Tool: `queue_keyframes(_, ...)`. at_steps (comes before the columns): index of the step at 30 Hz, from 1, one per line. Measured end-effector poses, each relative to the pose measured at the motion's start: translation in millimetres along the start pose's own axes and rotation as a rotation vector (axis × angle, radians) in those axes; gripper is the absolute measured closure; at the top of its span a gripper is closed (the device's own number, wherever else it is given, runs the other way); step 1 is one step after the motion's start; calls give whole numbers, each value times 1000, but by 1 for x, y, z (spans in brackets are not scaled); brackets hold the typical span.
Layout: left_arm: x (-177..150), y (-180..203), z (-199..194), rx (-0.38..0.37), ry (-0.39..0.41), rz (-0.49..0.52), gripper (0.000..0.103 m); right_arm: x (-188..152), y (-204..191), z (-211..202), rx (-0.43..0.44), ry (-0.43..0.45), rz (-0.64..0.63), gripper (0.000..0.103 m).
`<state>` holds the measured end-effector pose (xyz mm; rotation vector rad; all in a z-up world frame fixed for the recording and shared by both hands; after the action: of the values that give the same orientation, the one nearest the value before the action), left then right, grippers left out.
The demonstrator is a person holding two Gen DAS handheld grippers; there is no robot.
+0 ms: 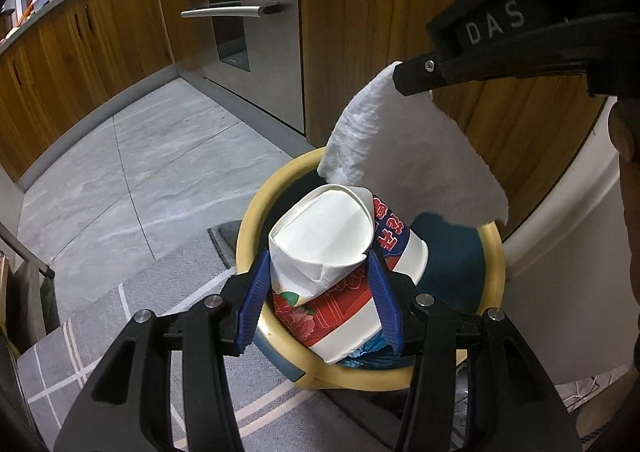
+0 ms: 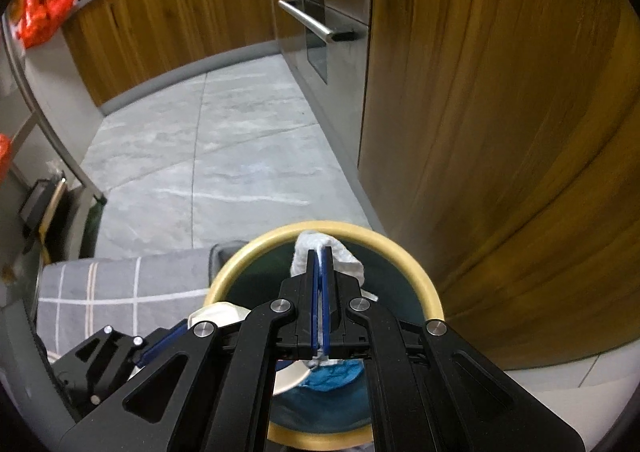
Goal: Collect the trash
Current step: 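Open the right gripper to drop the tissue while the left gripper drops the cup into the bin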
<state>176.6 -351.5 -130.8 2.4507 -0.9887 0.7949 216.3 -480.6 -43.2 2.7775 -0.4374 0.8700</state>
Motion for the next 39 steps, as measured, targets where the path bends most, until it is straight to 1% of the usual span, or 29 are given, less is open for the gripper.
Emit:
queue_keyframes(3,-1,-2,4,0,-16,2,54,-1,-2,4,-24,0,-30,100)
queue_keyframes(8,0,-2,3,3,2,6,53,-1,3,3,-19,-4,-2,100)
queue_keyframes(9,-1,-3,1,2,4,1,52,-1,4,3,-20,-5,3,100)
queue_keyframes(10,0,-3,0,6,7,-2,48,-1,6,4,-19,-8,10,100)
queue_keyframes(11,0,-3,-1,9,10,-3,45,-1,7,4,-16,-13,16,97)
queue_keyframes(12,0,-4,-4,13,22,-6,39,-1,7,5,-18,-16,21,94)
queue_keyframes(15,2,-4,-7,14,27,0,38,-1,8,5,-18,-16,26,81)
queue_keyframes(16,2,-5,-8,17,29,1,35,0,8,4,-21,-12,28,69)
queue_keyframes(17,2,-5,-10,20,34,1,32,0,9,3,-23,-7,30,60)
queue_keyframes(18,1,-6,-12,28,42,1,27,0,9,2,-21,-2,34,58)
queue_keyframes(19,2,-7,-14,36,49,0,23,0,10,2,-20,-2,35,54)
queue_keyframes(20,1,-9,-16,43,57,-6,21,0,10,2,-18,-1,38,46)
queue_keyframes(21,1,-11,-19,45,62,-14,16,0,10,1,-15,1,41,41)
queue_keyframes(22,1,-13,-21,47,66,-24,14,1,11,0,-12,4,44,34)
queue_keyframes(23,0,-15,-25,48,72,-38,13,1,11,-1,-9,10,48,30)
queue_keyframes(24,-1,-17,-28,48,74,-46,12,2,12,-2,-7,14,50,29)
queue_keyframes(25,-2,-19,-32,51,76,-53,10,3,11,-4,-4,18,55,25)
queue_keyframes(29,-9,-30,-55,75,78,-60,8,2,9,-10,12,28,63,12)
queue_keyframes(31,-13,-35,-68,85,80,-76,6,2,5,-14,19,40,60,10)
queue_keyframes(35,-28,-49,-107,101,84,-122,6,-3,-9,-31,52,70,36,7)
queue_keyframes(37,-37,-58,-126,118,86,-139,6,-5,-18,-43,67,104,11,5)
queue_keyframes(39,-44,-65,-144,147,77,-155,6,-7,-30,-57,60,154,-33,5)
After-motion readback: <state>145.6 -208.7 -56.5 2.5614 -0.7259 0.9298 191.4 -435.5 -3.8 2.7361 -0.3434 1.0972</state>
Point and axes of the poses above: each gripper's, at about its wrist camera, not at the fingertips, and z roughly the way its jaws point, y to its right, x to its top, the point moved 4 cm from there along z, roughly the way its jaws point, and after that the axes turned 10 degrees about -x, right-handed, at the moved point
